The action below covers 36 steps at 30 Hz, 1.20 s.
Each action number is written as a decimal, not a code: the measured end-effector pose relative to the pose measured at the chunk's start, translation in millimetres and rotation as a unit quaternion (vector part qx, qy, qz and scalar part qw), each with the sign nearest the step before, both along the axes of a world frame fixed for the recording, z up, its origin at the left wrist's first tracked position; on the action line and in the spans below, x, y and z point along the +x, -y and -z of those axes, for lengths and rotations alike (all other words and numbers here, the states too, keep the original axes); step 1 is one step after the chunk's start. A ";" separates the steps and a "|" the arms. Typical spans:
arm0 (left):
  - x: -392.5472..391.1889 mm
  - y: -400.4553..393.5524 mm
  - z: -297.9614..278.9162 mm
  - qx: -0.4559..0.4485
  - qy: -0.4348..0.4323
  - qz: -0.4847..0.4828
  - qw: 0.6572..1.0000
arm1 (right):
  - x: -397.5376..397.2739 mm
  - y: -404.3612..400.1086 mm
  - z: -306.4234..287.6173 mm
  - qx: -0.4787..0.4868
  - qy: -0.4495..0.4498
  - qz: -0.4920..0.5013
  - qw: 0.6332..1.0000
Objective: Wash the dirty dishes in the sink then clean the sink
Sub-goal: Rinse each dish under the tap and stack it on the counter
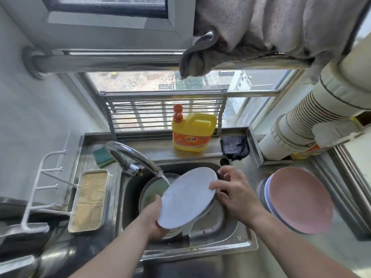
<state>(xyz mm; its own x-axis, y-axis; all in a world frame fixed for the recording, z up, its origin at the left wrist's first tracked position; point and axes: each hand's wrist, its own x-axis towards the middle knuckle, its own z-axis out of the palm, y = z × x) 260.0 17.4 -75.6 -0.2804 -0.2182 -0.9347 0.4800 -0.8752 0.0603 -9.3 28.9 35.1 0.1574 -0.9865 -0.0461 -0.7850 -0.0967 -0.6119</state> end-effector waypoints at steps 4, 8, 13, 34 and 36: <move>6.8 -1.9 -0.5 -0.052 -0.053 0.003 0.997 | 7.3 15.6 -9.3 0.059 0.099 0.004 0.993; -1.9 -10.5 -4.3 -0.030 -0.027 -0.022 0.999 | 34.0 19.6 6.4 0.165 0.311 0.141 0.925; 4.9 -20.8 -2.5 -0.029 0.042 -0.050 0.997 | 75.3 15.6 30.6 0.221 0.321 0.169 0.905; 45.0 -18.6 -3.3 -0.047 -0.023 -0.182 0.982 | 103.6 24.0 67.3 0.309 0.479 0.366 0.736; 41.3 -15.0 -4.6 -0.072 -0.012 -0.157 0.985 | 86.1 22.4 73.4 0.298 0.514 0.407 0.694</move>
<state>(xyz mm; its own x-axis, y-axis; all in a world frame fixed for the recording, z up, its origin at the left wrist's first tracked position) 301.3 32.3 -71.0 -0.1996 -0.4275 -0.8817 0.7277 -0.6673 0.1588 76.8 6.5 -38.4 -0.1893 -0.6217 -0.7600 0.4490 0.6336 -0.6301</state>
